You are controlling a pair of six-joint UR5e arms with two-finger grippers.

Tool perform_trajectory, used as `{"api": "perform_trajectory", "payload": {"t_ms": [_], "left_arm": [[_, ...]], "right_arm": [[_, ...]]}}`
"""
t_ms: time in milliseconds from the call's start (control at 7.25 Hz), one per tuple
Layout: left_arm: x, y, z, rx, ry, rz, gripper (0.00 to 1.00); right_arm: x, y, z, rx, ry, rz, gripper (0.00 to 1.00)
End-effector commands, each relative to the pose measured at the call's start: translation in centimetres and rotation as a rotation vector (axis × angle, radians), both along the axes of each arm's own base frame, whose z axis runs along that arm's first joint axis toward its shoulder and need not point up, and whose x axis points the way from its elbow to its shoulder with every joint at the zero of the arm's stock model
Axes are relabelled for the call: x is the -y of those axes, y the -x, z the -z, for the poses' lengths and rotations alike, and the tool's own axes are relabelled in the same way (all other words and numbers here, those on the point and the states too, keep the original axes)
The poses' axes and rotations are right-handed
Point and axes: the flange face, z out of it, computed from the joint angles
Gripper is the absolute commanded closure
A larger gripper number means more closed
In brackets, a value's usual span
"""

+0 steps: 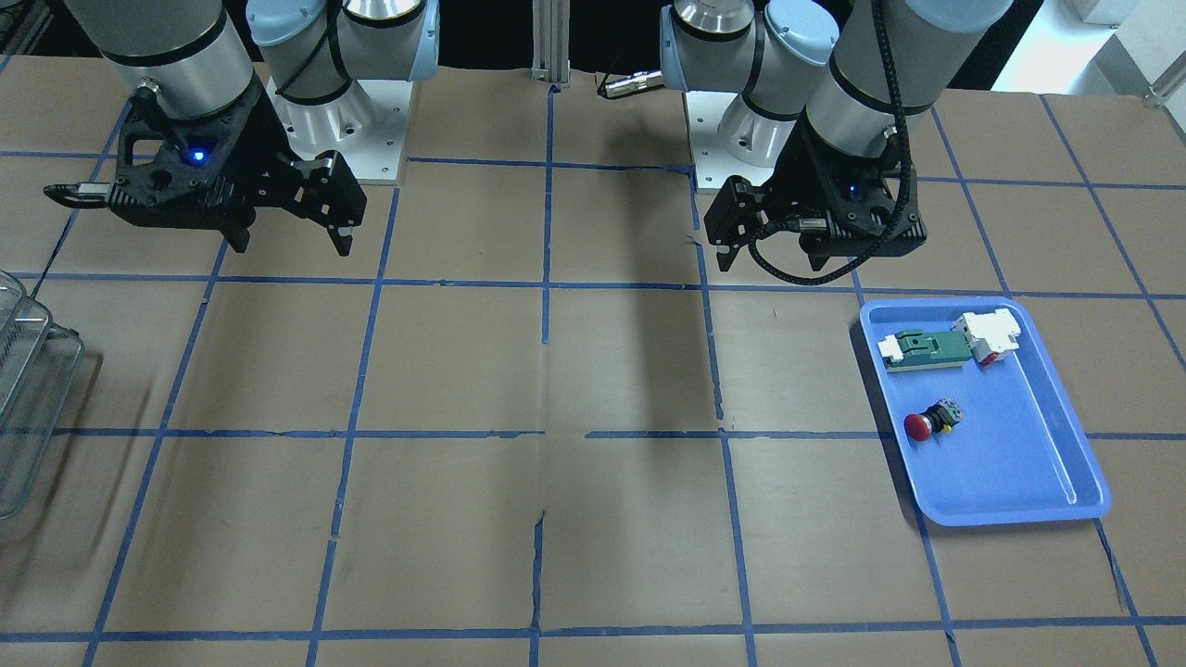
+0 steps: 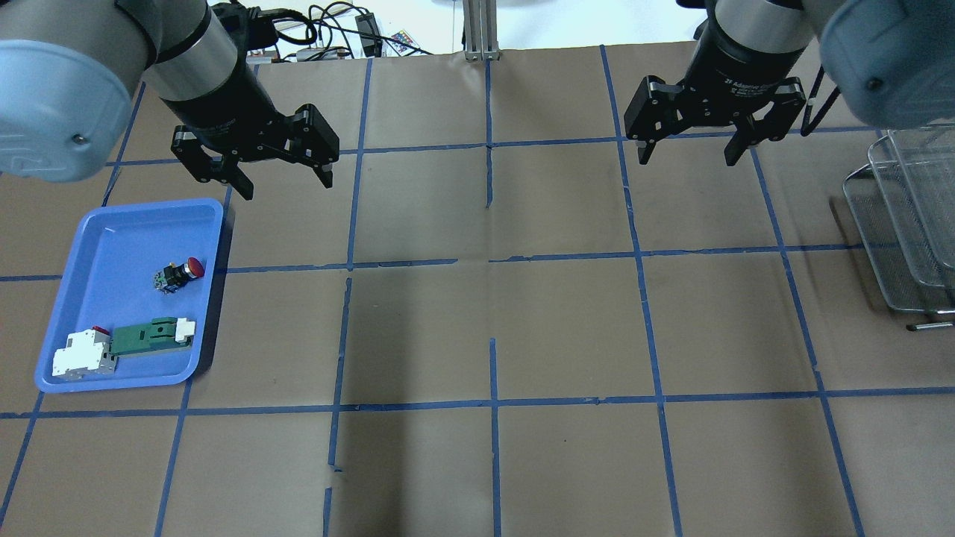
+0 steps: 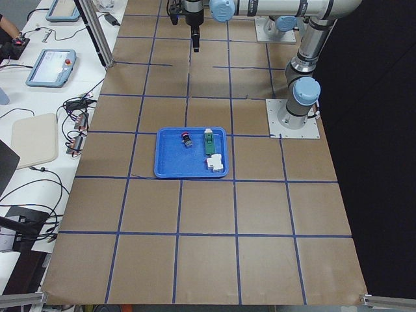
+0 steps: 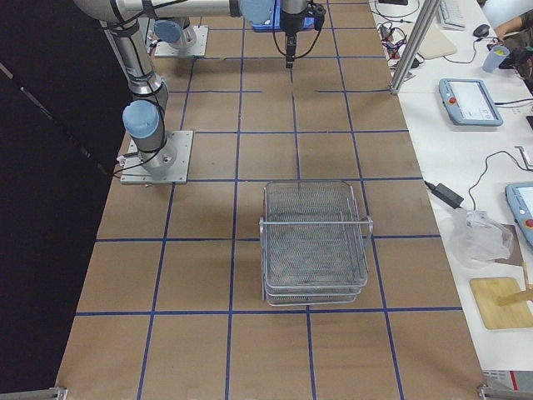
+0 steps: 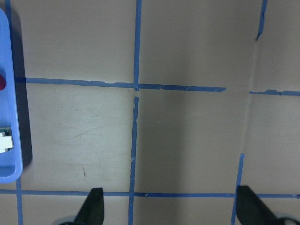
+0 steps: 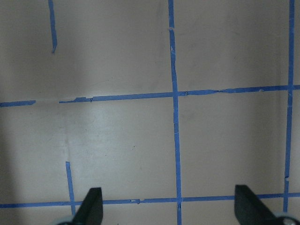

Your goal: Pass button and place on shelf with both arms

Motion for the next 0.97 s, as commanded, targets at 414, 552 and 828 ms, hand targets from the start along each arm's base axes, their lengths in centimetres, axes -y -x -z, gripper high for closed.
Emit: {"api": "perform_trajectory", "payload": {"t_ms": [414, 552, 828], "left_arm": [[1.7, -6.2, 3.0, 0.039, -0.023, 0.335, 0.0], [2.1, -11.3, 5.2, 0.018, -0.052, 0.423, 0.0], [2.8, -19.6, 9.1, 0.034, 0.006, 0.621, 0.0]], "right_arm": [[0.4, 0.6, 0.4, 0.001, -0.002, -0.04, 0.0], [0.3, 0.7, 0.2, 0.0, 0.001, -0.039, 0.0], [0.4, 0.8, 0.0, 0.001, 0.004, -0.045, 0.0]]}}
